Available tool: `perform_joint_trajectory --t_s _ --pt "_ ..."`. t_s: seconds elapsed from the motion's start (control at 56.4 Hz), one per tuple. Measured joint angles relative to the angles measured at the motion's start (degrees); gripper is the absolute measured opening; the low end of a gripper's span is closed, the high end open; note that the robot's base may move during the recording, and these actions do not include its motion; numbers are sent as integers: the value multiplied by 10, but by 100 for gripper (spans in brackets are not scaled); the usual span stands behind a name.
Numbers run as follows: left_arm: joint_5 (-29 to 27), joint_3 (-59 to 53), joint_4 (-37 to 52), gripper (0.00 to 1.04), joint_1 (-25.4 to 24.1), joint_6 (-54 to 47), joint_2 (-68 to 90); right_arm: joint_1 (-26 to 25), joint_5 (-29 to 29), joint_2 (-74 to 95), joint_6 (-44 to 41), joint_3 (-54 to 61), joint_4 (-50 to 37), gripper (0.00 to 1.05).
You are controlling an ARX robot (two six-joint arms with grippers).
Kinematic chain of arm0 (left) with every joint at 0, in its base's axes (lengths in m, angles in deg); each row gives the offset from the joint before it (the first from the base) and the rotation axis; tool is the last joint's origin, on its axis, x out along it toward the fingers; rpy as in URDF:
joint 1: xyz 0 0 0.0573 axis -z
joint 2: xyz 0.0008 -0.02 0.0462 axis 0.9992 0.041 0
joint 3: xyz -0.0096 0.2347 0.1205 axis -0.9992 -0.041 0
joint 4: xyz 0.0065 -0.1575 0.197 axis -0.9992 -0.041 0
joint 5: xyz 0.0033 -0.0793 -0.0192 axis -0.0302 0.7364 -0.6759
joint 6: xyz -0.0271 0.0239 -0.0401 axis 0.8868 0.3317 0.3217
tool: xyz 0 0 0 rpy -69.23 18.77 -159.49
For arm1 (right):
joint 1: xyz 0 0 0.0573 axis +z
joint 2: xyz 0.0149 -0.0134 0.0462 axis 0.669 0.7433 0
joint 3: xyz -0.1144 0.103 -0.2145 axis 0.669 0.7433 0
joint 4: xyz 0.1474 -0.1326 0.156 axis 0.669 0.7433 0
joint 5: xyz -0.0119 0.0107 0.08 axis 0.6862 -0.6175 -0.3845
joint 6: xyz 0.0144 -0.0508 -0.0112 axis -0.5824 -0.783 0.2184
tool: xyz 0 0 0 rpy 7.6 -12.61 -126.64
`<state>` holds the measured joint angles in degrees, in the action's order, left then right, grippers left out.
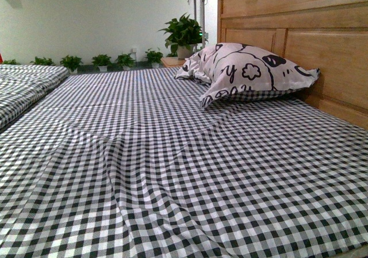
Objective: Clean up trash
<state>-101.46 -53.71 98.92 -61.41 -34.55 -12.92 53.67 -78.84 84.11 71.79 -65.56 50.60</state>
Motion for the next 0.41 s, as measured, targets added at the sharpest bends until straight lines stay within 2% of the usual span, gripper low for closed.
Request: perform_joint_trajectory --t_s 0.408 --pt "0 0 0 28 0 0 0 0 0 0 0 0 0 19"
